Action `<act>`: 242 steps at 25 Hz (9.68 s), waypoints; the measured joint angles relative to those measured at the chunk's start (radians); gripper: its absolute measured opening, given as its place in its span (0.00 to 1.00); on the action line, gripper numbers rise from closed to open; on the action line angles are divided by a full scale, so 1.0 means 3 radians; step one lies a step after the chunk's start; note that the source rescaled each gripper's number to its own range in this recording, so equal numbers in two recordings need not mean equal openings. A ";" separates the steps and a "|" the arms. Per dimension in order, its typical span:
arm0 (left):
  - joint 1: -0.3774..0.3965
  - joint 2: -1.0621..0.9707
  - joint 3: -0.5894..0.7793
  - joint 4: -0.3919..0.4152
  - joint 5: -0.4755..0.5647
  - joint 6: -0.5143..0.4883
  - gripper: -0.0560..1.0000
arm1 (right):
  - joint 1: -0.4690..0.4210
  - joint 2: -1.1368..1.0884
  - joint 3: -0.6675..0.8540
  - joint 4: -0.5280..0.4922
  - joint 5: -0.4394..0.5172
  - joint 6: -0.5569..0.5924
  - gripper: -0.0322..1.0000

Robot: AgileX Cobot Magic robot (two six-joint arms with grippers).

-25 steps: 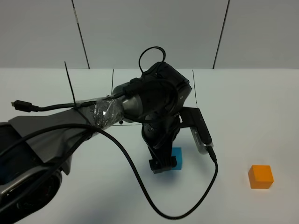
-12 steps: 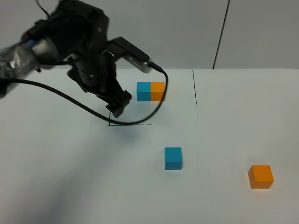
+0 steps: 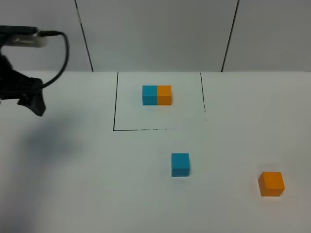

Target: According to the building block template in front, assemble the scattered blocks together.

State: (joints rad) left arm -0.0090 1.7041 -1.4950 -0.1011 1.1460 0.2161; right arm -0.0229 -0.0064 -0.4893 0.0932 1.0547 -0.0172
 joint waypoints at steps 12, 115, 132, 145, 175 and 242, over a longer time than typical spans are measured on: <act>0.0261 -0.2848 0.1947 -0.0052 -0.0732 -0.0452 0.93 | 0.0000 0.0000 0.0000 0.0000 0.0000 0.0000 0.82; -0.0035 -0.5707 0.3302 -0.0225 -0.0252 -0.0447 0.63 | 0.0677 0.5716 -0.1180 0.0028 -0.1553 -0.0404 1.00; -0.0035 -0.5707 0.3302 -0.0225 -0.0252 -0.0447 0.63 | 0.0492 0.6100 -0.1187 0.0083 -0.1873 -0.0394 0.93; -0.0035 -0.5707 0.3302 -0.0225 -0.0252 -0.0447 0.63 | 0.0483 0.6229 -0.1348 0.0028 -0.1710 -0.0379 0.49; -0.0035 -0.5707 0.3302 -0.0225 -0.0252 -0.0447 0.62 | 0.1741 0.6732 -0.3116 -0.0991 -0.0366 -0.3209 0.05; -0.0035 -0.5707 0.3302 -0.0225 -0.0252 -0.0447 0.62 | 0.1888 0.7422 -0.3521 -0.0650 -0.0341 -0.3519 0.04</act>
State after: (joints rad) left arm -0.0197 -0.0079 -0.5043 -0.1687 1.0704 0.0821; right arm 0.5435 2.2202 -1.5457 -0.1018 0.9523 -1.0730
